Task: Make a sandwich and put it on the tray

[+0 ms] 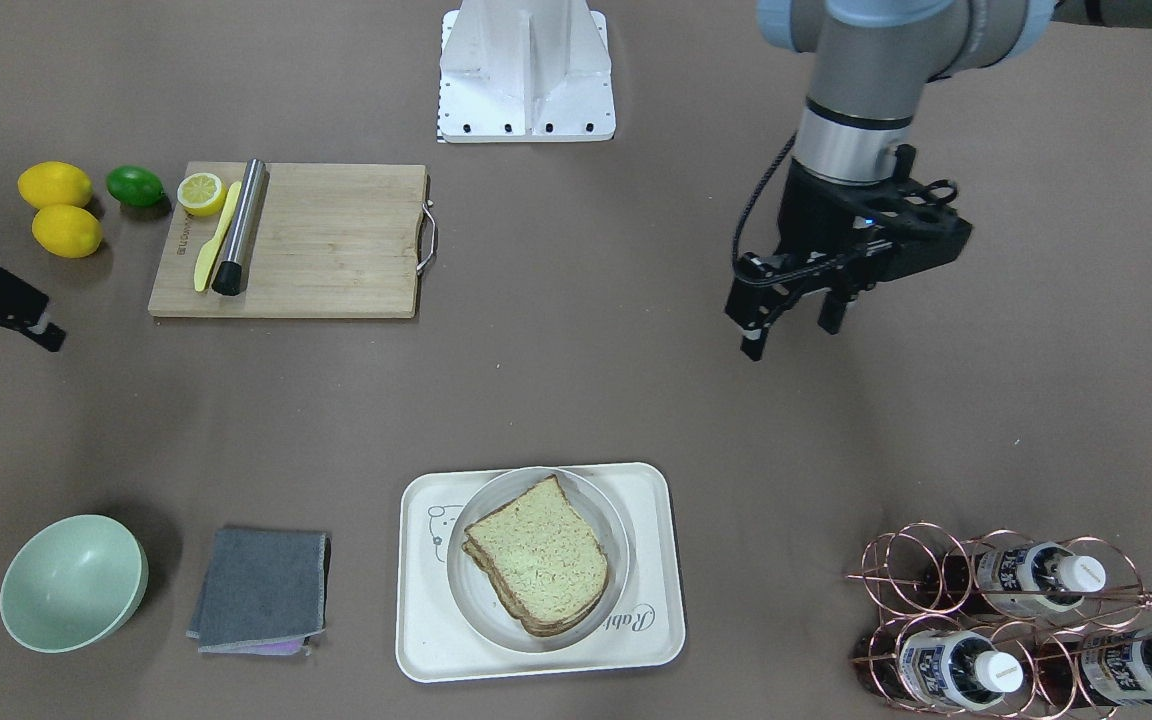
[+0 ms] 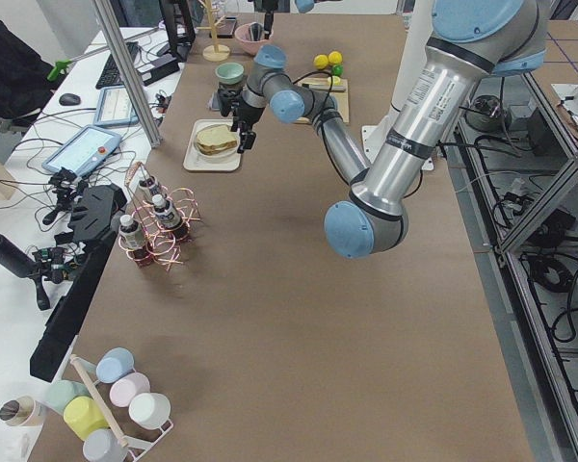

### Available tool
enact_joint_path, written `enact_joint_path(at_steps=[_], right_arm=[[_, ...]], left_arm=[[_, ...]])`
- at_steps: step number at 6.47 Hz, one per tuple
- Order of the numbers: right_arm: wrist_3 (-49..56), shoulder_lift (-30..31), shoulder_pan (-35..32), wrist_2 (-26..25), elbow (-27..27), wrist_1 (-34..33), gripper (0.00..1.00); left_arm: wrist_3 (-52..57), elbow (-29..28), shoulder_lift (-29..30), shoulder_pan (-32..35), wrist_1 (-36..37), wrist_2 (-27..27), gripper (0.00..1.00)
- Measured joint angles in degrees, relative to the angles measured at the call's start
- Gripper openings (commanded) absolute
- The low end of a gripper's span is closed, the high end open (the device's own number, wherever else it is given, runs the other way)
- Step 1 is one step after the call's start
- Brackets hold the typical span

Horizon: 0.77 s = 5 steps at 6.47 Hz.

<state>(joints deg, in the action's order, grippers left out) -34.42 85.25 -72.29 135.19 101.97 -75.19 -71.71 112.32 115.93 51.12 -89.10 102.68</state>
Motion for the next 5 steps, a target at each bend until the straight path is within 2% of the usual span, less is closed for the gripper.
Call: enact_joint_path(at_steps=[2,3,5], right_arm=[[24.4,2.0,-9.2,-6.1,-0.3,-14.1,0.99],[32.9,2.2,-12.7,-8.5,-1.0,-18.9,1.00],[42.1,2.7,-18.0,-7.5,-4.8,-22.7,1.00]], left_arm=[[21.8,1.6,-8.7,11.9,0.9,8.4,0.98],[33.6,-0.3,-11.7,19.1,1.0,14.2,0.98],[53.9,-8.9,-15.1,31.1,1.1,27.5,0.98]])
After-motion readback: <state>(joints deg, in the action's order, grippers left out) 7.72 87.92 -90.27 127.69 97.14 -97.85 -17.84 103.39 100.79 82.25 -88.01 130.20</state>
